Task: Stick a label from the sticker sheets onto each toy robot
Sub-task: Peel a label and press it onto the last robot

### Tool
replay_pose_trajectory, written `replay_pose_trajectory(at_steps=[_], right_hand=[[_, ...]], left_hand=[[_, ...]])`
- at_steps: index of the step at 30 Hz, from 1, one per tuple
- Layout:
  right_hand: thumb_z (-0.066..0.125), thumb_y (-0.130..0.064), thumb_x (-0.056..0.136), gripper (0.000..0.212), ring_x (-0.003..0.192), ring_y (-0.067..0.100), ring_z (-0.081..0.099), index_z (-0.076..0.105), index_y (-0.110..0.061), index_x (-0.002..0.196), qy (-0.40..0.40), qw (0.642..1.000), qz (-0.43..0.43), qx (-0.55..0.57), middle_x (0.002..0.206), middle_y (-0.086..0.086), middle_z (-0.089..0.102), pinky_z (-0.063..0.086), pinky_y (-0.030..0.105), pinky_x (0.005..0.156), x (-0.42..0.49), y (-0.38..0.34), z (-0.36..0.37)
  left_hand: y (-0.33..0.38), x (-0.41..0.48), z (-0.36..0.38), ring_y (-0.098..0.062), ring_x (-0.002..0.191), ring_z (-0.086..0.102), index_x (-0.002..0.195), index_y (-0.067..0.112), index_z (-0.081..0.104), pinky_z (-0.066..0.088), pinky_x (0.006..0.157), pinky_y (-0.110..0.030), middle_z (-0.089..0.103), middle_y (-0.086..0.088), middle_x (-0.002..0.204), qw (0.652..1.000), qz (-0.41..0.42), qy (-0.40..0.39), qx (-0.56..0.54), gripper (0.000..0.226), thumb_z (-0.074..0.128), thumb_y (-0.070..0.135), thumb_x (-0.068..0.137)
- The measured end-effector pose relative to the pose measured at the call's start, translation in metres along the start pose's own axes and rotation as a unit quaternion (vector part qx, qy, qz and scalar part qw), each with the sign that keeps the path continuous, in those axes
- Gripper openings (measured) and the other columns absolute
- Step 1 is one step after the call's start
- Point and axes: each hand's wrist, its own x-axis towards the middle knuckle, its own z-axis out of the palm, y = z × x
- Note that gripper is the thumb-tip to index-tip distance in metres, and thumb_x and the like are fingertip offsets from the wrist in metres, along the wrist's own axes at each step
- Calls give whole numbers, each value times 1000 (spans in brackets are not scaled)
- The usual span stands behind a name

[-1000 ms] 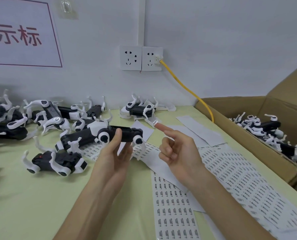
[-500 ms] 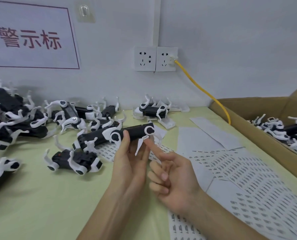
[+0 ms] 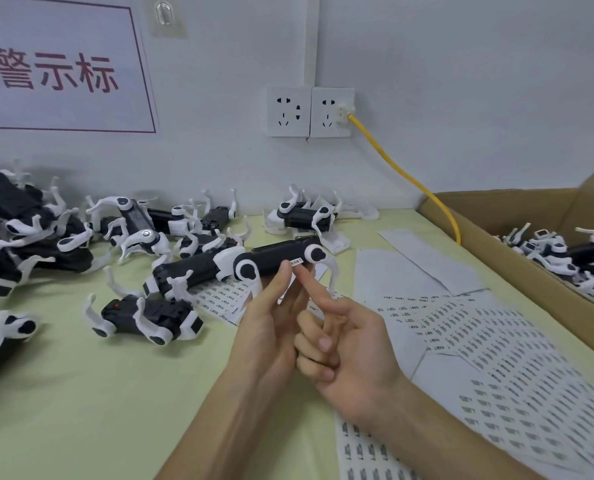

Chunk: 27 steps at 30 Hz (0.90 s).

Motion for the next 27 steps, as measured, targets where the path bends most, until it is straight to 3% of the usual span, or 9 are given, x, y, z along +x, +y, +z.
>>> replay_pose_trajectory(at_steps=[3,5,7,10,15,18,22,25,27], right_hand=[[53,-21,83,47,44,12,17,73,-29,125,6,1000,-4,-2,51,0,29,18,23,37,0,1,0],[54,-21,83,47,42,11,20,73,-28,126,6,1000,-3,2,52,0,30,19,23,37,0,1,0],[56,-22,81,50,42,11,21,72,-28,128,2,1000,-4,4,52,1,30,19,23,37,0,2,1],[57,-21,78,51,42,12,21,72,-27,127,2,1000,-3,5,52,1,30,19,23,38,0,2,2],[54,-21,81,50,46,13,15,72,-27,127,2,1000,0,8,51,1,30,19,23,37,0,3,2],[57,-22,78,51,46,13,16,72,-27,127,-3,1000,-1,4,51,1,31,20,23,38,0,3,2],[57,-22,78,49,47,13,15,74,-28,124,-1,1000,-4,-6,51,1,31,18,24,39,-1,3,2],[55,-22,80,47,48,14,13,75,-28,122,1,1000,-5,-13,51,1,31,16,25,41,-1,5,2],[54,-21,80,46,48,14,13,75,-28,121,2,1000,-4,-14,51,1,31,16,25,41,-1,5,2]], left_hand=[[-1,1,-1,-28,117,67,124,12,71,59,91,-41,75,4,126,1000,3,18,14,53,71,45,82],[-2,3,-3,-26,114,68,108,17,78,55,96,-45,76,2,123,1000,18,18,15,34,72,39,83],[-4,3,-2,-23,97,73,93,20,81,58,91,-43,78,-1,118,999,31,13,11,20,73,35,82],[-5,5,-5,-20,66,72,81,22,83,62,71,-35,80,2,108,1000,30,-4,8,20,73,39,81],[-5,5,-5,-22,51,64,81,17,82,60,55,-32,80,3,104,1000,16,5,12,28,73,44,81],[-4,4,-4,-22,56,67,79,22,81,61,58,-33,79,4,103,1000,25,0,17,25,71,45,83],[-2,2,-2,-25,77,73,107,14,73,62,68,-37,78,3,111,1000,20,14,12,44,74,49,79],[-2,1,-1,-17,88,75,73,23,78,63,74,-36,77,3,98,999,39,34,4,21,73,39,86],[-3,2,-1,-14,93,73,56,26,73,63,69,-34,73,3,92,997,51,49,-12,34,73,33,90]])
